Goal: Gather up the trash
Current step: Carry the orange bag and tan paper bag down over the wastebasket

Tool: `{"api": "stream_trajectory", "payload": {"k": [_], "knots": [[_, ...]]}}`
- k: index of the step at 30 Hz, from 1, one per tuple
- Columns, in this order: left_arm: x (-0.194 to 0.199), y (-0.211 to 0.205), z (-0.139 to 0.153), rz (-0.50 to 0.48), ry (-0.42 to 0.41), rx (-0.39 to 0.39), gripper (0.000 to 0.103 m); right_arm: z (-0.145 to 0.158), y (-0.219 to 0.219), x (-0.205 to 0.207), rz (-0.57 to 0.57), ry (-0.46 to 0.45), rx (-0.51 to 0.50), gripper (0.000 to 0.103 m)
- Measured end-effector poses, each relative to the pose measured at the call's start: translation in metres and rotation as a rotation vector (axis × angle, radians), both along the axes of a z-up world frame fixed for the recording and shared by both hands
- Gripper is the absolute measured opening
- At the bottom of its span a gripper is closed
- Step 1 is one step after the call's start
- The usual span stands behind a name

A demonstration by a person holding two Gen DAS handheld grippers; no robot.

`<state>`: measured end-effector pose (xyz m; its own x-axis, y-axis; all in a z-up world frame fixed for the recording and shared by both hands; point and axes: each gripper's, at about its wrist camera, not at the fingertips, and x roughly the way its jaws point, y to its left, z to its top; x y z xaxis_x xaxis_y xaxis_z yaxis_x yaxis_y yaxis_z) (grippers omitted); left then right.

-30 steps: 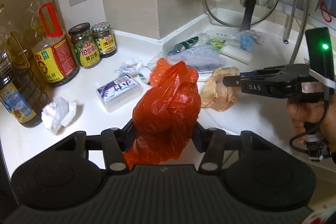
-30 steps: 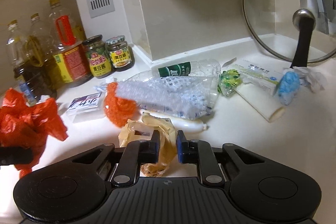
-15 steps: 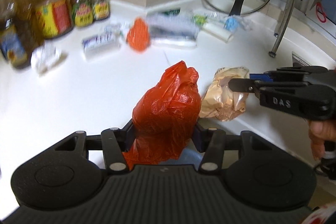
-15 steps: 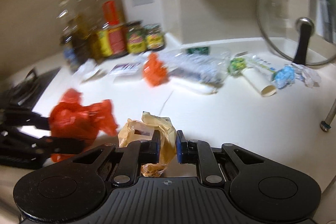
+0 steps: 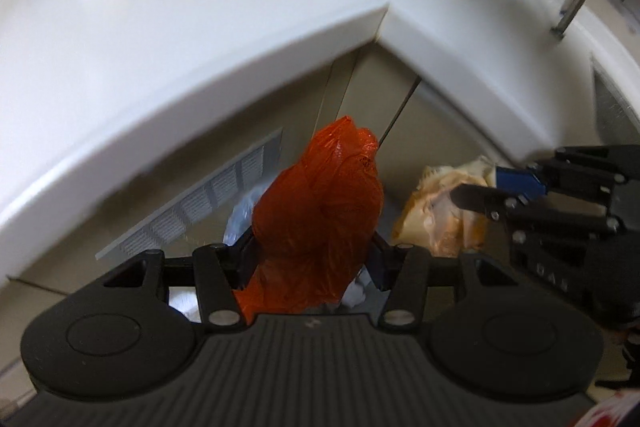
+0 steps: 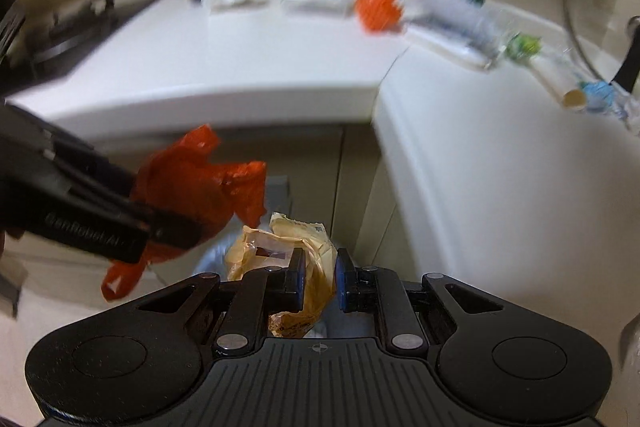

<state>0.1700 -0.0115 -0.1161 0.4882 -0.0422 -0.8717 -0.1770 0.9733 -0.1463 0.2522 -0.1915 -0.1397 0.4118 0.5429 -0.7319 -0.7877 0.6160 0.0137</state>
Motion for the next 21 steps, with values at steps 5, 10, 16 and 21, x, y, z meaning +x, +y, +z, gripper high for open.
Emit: {"api": "stream_trajectory", "payload": {"k": [5, 10, 16, 21], "knots": [[0.0, 0.006, -0.028, 0.011, 0.047, -0.01, 0.05, -0.032, 0.008, -0.009, 0.013, 0.02, -0.062, 0.015], [0.001, 0.011, -0.053, 0.019, 0.082, -0.03, 0.05, -0.06, 0.012, -0.006, -0.009, 0.048, -0.099, 0.015], [0.007, 0.014, -0.081, 0.022, 0.114, -0.046, 0.05, -0.095, 0.019, -0.001, -0.024, 0.082, -0.135, 0.015], [0.014, 0.016, -0.1, 0.024, 0.141, -0.054, 0.05, -0.113, 0.03, 0.003, -0.035, 0.104, -0.156, 0.015]]}}
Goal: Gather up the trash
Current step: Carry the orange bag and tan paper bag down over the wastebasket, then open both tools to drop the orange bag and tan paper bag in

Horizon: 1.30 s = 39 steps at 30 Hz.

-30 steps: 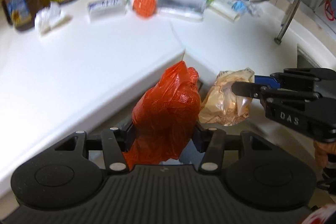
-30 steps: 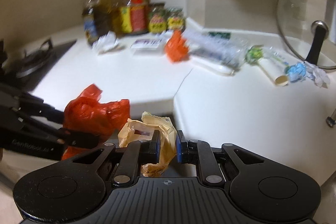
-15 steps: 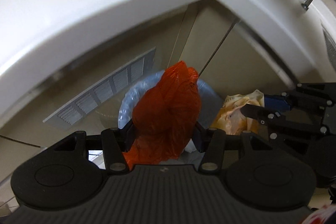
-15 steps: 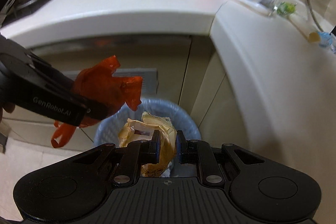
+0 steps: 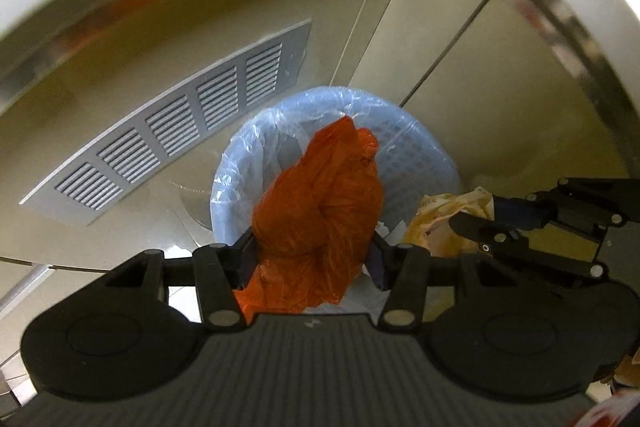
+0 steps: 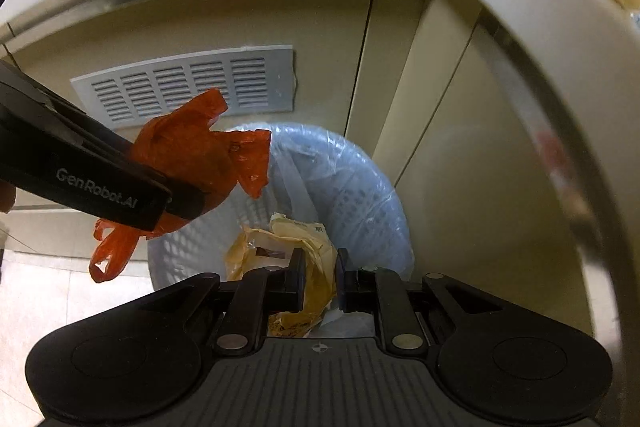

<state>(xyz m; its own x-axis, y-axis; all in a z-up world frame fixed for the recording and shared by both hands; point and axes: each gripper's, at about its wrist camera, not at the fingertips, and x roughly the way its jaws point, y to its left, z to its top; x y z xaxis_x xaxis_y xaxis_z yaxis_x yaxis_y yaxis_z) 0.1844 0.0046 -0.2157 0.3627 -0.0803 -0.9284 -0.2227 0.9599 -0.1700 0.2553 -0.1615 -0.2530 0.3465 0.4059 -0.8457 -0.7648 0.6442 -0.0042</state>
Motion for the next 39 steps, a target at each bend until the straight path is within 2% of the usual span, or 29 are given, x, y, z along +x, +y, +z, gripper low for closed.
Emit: {"api": "stream_trajectory", "payload": {"k": [15, 18, 20, 22, 39], "knots": [[0.018, -0.009, -0.019, -0.012, -0.007, -0.013, 0.052, -0.018, -0.001, 0.011, -0.048, 0.016, -0.019, 0.015], [0.023, -0.012, -0.019, -0.005, -0.02, -0.017, 0.056, -0.019, -0.002, 0.012, -0.053, 0.017, -0.021, 0.015], [0.025, -0.014, -0.018, -0.002, -0.019, -0.021, 0.065, -0.02, -0.002, 0.013, -0.055, 0.019, -0.023, 0.015], [0.026, -0.014, -0.017, -0.003, -0.02, -0.014, 0.07, -0.021, -0.003, 0.013, -0.057, 0.021, -0.023, 0.015], [-0.005, 0.0, -0.015, 0.021, 0.005, 0.014, 0.07, -0.01, 0.006, 0.018, -0.052, 0.019, 0.003, 0.015]]}}
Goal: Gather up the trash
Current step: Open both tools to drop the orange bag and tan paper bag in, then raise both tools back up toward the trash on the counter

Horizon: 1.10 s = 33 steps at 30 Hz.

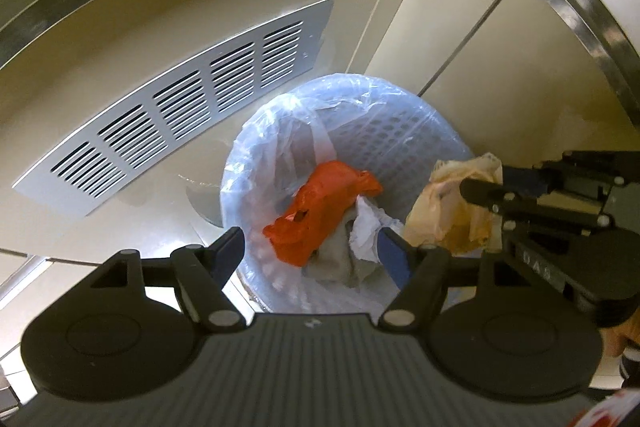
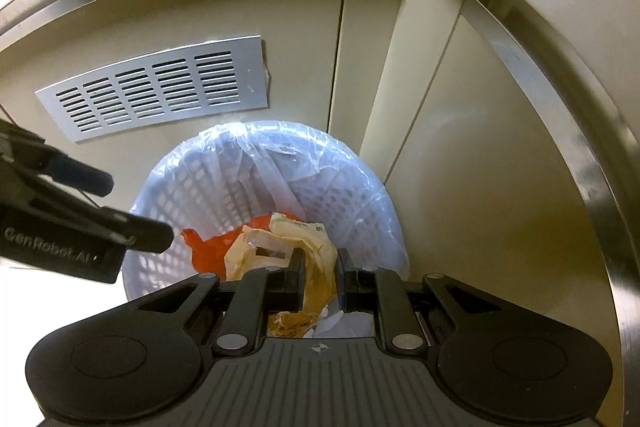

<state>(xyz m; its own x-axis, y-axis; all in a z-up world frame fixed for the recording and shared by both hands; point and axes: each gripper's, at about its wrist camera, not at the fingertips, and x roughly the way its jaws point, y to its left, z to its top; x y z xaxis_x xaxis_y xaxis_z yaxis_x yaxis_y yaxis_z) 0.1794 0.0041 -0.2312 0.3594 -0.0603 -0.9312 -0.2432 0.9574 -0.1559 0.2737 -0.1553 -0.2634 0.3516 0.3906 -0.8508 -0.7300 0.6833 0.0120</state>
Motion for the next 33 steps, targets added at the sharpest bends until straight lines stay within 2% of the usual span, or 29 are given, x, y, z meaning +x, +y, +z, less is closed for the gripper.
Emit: {"api": "stream_trajectory", "payload": {"k": [5, 7, 9, 17, 22, 33], "knots": [[-0.004, 0.005, -0.002, 0.002, 0.002, 0.006, 0.07, 0.0, 0.004, 0.003, -0.01, 0.006, 0.011, 0.017], [-0.006, 0.006, -0.002, 0.001, 0.002, 0.008, 0.07, -0.002, 0.004, 0.005, -0.022, 0.015, 0.018, 0.045], [-0.006, 0.006, -0.003, -0.004, 0.001, 0.014, 0.07, -0.003, 0.003, 0.008, -0.046, 0.031, 0.035, 0.049], [-0.012, 0.006, 0.001, -0.021, -0.013, 0.029, 0.07, 0.0, -0.001, 0.007, -0.064, 0.042, 0.022, 0.05], [-0.015, 0.005, 0.013, -0.037, -0.034, 0.033, 0.07, 0.014, -0.005, 0.0, -0.046, 0.03, 0.029, 0.049], [-0.032, -0.002, 0.08, -0.108, -0.161, 0.049, 0.07, 0.092, -0.012, -0.024, -0.025, -0.06, 0.133, 0.049]]}}
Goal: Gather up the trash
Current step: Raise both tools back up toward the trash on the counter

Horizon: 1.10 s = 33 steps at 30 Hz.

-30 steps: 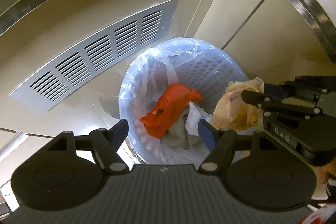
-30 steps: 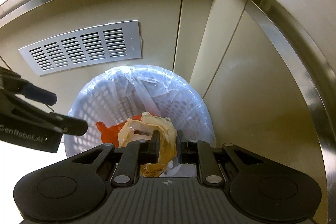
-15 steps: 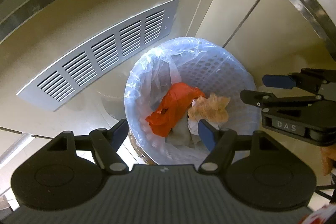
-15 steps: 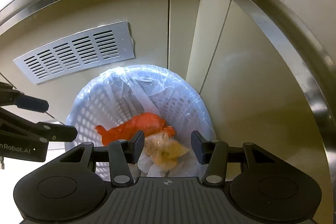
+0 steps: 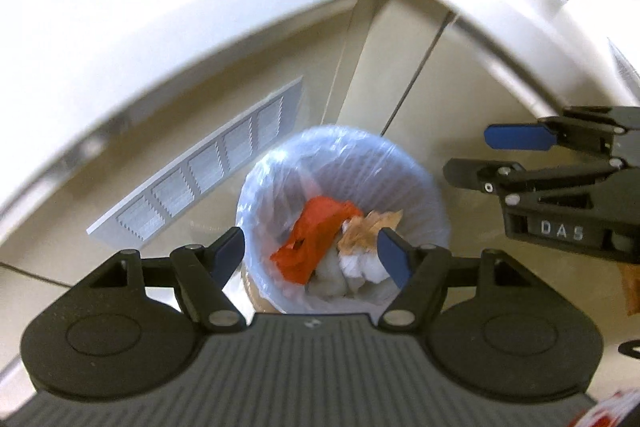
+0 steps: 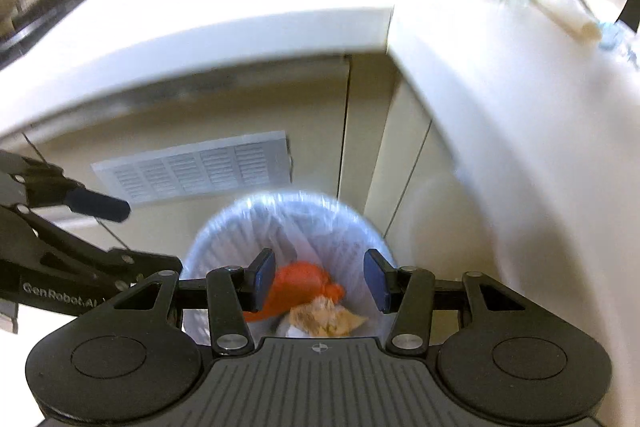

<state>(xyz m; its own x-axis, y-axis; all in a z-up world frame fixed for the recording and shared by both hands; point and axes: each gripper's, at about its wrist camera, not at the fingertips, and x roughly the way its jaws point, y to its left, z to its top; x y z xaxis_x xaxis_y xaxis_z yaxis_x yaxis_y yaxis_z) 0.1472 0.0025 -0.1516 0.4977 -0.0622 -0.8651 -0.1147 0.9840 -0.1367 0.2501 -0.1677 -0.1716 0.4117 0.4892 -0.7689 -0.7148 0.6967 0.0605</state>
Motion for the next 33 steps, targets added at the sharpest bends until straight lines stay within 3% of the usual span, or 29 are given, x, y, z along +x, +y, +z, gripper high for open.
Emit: {"api": "stream_trajectory", "payload": {"k": [7, 11, 16, 22, 28, 33], "knots": [[-0.003, -0.005, 0.054, -0.068, -0.158, -0.002, 0.07, 0.064, -0.019, -0.004, -0.057, -0.108, 0.123, 0.05], [0.002, 0.0, 0.087, -0.083, -0.284, -0.008, 0.079, 0.095, -0.033, 0.008, -0.158, -0.165, 0.206, 0.05], [0.021, 0.01, 0.117, -0.083, -0.376, 0.004, 0.08, 0.118, -0.045, 0.029, -0.284, -0.184, 0.247, 0.05], [0.046, 0.028, 0.137, -0.054, -0.412, 0.065, 0.081, 0.128, -0.056, 0.046, -0.382, -0.175, 0.279, 0.052], [0.062, 0.04, 0.138, -0.031, -0.445, 0.135, 0.081, 0.131, -0.069, 0.061, -0.443, -0.191, 0.263, 0.055], [0.085, 0.035, 0.136, -0.014, -0.431, 0.128, 0.081, 0.132, -0.08, 0.098, -0.434, -0.21, 0.23, 0.056]]}}
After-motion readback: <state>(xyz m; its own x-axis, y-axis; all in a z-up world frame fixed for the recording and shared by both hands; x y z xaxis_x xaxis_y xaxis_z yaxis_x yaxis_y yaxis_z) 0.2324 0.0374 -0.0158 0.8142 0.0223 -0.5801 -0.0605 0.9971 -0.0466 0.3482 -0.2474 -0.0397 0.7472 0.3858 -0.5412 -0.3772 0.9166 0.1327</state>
